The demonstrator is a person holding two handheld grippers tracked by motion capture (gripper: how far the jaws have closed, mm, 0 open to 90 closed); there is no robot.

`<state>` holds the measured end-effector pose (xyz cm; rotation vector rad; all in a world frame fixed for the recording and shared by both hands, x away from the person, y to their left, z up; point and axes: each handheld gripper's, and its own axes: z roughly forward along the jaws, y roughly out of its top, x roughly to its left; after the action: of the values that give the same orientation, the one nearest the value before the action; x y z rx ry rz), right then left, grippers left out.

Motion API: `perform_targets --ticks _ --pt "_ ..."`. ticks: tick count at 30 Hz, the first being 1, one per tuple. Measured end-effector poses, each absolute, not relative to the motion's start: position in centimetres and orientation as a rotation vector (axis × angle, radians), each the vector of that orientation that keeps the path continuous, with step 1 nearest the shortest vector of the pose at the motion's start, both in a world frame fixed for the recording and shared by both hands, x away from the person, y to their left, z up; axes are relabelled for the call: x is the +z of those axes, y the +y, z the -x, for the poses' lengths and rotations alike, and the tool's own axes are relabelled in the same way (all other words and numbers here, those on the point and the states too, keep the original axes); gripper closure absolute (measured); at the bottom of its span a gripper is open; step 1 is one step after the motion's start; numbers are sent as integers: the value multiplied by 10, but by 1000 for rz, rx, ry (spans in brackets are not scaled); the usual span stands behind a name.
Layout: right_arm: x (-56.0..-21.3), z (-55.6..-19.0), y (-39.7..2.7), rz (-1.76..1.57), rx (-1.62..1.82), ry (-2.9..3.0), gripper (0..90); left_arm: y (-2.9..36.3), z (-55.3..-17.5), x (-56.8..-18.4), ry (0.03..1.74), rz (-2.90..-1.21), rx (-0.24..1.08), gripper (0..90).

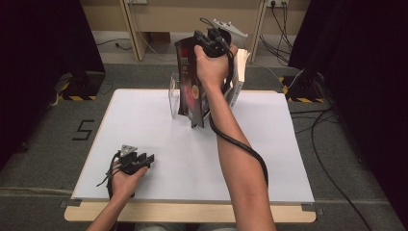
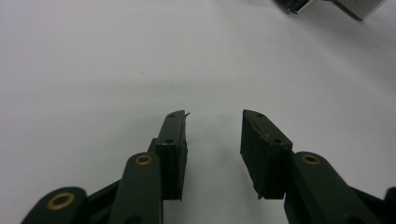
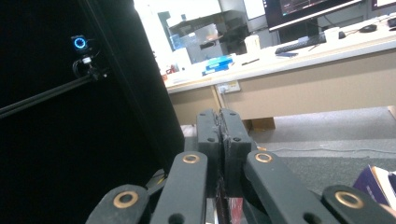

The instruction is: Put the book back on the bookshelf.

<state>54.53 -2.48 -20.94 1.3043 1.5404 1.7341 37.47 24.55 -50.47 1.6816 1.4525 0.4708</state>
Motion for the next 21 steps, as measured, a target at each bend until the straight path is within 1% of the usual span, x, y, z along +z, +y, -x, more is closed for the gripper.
perform_targets --ticks 10,21 --pt "-218 -560 -15 -1312 1732 1511 884 246 -375 -505 1451 -1679 466 601" --pt "-224 -563 -15 -1296 1738 1444 884 246 -375 -505 1452 -1679 464 602"
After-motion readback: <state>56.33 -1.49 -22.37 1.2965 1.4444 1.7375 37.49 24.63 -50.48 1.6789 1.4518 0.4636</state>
